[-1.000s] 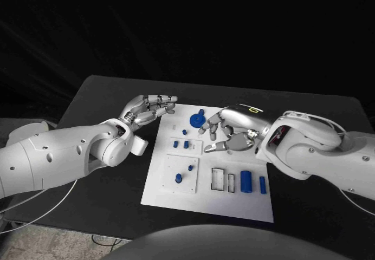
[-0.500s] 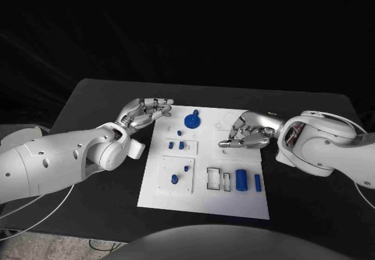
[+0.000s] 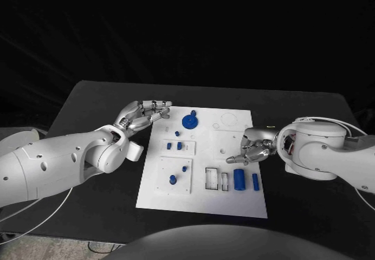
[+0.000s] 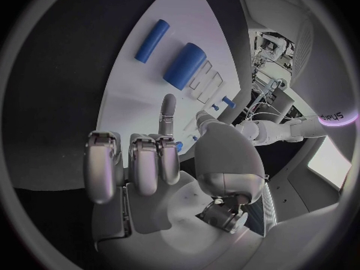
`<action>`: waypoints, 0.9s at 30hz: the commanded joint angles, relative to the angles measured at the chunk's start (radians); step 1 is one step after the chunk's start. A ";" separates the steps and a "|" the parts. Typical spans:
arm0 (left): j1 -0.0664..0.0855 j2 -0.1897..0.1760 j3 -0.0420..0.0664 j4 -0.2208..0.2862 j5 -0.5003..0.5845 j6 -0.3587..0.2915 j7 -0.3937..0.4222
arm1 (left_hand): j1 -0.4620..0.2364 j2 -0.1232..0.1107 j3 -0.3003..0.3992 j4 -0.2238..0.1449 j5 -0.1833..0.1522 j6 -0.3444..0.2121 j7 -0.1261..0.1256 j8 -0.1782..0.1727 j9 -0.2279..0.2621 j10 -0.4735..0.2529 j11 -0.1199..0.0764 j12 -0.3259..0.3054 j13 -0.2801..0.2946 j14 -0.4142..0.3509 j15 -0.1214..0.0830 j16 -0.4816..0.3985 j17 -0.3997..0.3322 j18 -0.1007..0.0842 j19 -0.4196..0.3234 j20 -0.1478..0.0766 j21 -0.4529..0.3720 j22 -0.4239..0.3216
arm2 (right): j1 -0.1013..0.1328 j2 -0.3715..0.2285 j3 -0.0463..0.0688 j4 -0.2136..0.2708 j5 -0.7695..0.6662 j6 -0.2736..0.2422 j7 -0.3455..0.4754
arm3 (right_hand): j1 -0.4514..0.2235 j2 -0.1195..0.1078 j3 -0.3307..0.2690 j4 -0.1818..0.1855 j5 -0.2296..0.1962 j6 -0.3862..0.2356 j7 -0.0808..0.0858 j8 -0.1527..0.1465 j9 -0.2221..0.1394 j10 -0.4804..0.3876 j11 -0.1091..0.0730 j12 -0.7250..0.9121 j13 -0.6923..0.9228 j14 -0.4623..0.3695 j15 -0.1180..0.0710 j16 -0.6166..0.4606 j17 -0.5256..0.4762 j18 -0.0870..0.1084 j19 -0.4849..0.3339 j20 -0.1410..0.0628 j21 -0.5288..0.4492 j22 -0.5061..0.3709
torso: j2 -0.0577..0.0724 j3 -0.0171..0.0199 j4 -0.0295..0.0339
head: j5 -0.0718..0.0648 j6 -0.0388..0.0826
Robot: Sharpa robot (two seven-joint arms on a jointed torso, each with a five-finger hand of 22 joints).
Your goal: Assemble the parts on the task board
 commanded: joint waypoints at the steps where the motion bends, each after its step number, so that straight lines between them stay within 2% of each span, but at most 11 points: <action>1: -0.001 -0.001 0.001 0.003 0.003 0.020 0.010 | 0.003 0.008 0.006 -0.002 -0.002 -0.003 0.006 0.001 0.000 -0.002 0.007 -0.002 0.001 -0.004 0.005 0.004 -0.001 -0.012 0.004 0.000 0.006 -0.001 | -0.005 -0.004 0.000 0.012 -0.047 0.054 -0.069 | -0.008 0.002 0.005 -0.001 -0.008 -0.013 0.001 -0.001 0.001 0.103 -0.005 0.004 0.263 0.105 -0.006 0.003 0.263 -0.008 0.075 -0.007 0.007 0.235 | 0.001 -0.0016 -0.0001 | 0.001 0.000; 2: -0.001 -0.002 0.001 0.003 0.003 0.020 0.010 | 0.003 0.008 0.006 -0.002 -0.002 -0.003 0.006 0.001 0.000 -0.002 0.007 -0.002 0.001 -0.004 0.005 0.004 -0.001 -0.012 0.004 0.000 0.006 -0.001 | -0.007 -0.006 0.000 0.016 -0.054 0.052 -0.075 | -0.008 0.001 0.005 -0.001 -0.009 -0.017 0.001 -0.003 0.001 0.103 -0.004 0.004 0.263 0.105 -0.006 0.003 0.263 -0.008 0.075 -0.007 0.007 0.235 | 0.001 -0.0005 -0.0011 | 0.002 0.000; 12: -0.001 -0.005 0.001 0.003 0.003 0.021 0.010 | 0.004 0.009 0.007 -0.002 -0.002 -0.003 0.006 0.001 0.000 -0.002 0.008 -0.002 0.001 -0.004 0.005 0.004 -0.001 -0.012 0.004 0.000 0.006 -0.001 | -0.018 -0.019 0.000 0.053 -0.079 0.034 -0.119 | -0.009 0.006 0.008 -0.001 -0.006 -0.030 0.007 -0.025 -0.007 0.103 0.000 0.004 0.263 0.105 -0.005 0.003 0.263 -0.007 0.073 -0.007 0.004 0.234 | 0.000 -0.0012 -0.0006 | 0.001 0.000; 15: -0.001 -0.004 0.001 0.003 0.003 0.021 0.010 | 0.004 0.009 0.007 -0.002 -0.002 -0.003 0.006 0.001 0.000 -0.002 0.008 -0.002 0.001 -0.004 0.005 0.004 -0.001 -0.012 0.004 0.000 0.006 -0.001 | -0.029 -0.023 -0.001 0.061 -0.080 0.023 -0.125 | -0.002 0.010 0.012 -0.002 0.004 -0.029 0.008 -0.033 -0.011 0.103 0.001 0.004 0.263 0.105 -0.004 0.003 0.263 -0.006 0.071 -0.006 0.003 0.233 | 0.000 -0.0023 -0.0010 | 0.002 0.000; 20: -0.001 -0.006 0.001 0.003 0.003 0.020 0.008 | 0.004 0.009 0.007 -0.002 -0.001 -0.004 0.006 0.001 0.000 -0.002 0.008 -0.002 0.001 -0.004 0.005 0.004 -0.001 -0.012 0.004 0.000 0.006 -0.002 | -0.050 -0.032 -0.001 0.073 -0.089 -0.001 -0.130 | 0.006 0.011 0.013 -0.002 0.023 -0.036 0.013 -0.055 -0.020 0.103 0.005 0.004 0.263 0.102 -0.002 -0.003 0.253 -0.006 0.070 -0.004 0.002 0.232 | 0.000 -0.0013 -0.0016 | 0.005 0.000; 27: -0.001 -0.006 0.001 0.002 0.003 0.020 0.008 | 0.004 0.009 0.007 -0.002 -0.001 -0.004 0.006 0.001 0.000 -0.002 0.008 -0.002 0.001 -0.004 0.005 0.004 -0.001 -0.012 0.004 0.000 0.006 -0.002 | -0.081 -0.040 -0.001 0.086 -0.131 -0.042 -0.131 | 0.009 0.008 0.012 -0.003 0.033 -0.035 0.014 -0.062 -0.022 0.103 0.006 0.004 0.263 0.100 -0.001 -0.009 0.244 -0.005 0.068 -0.004 0.000 0.231 | -0.001 -0.0015 -0.0016 | 0.006 0.000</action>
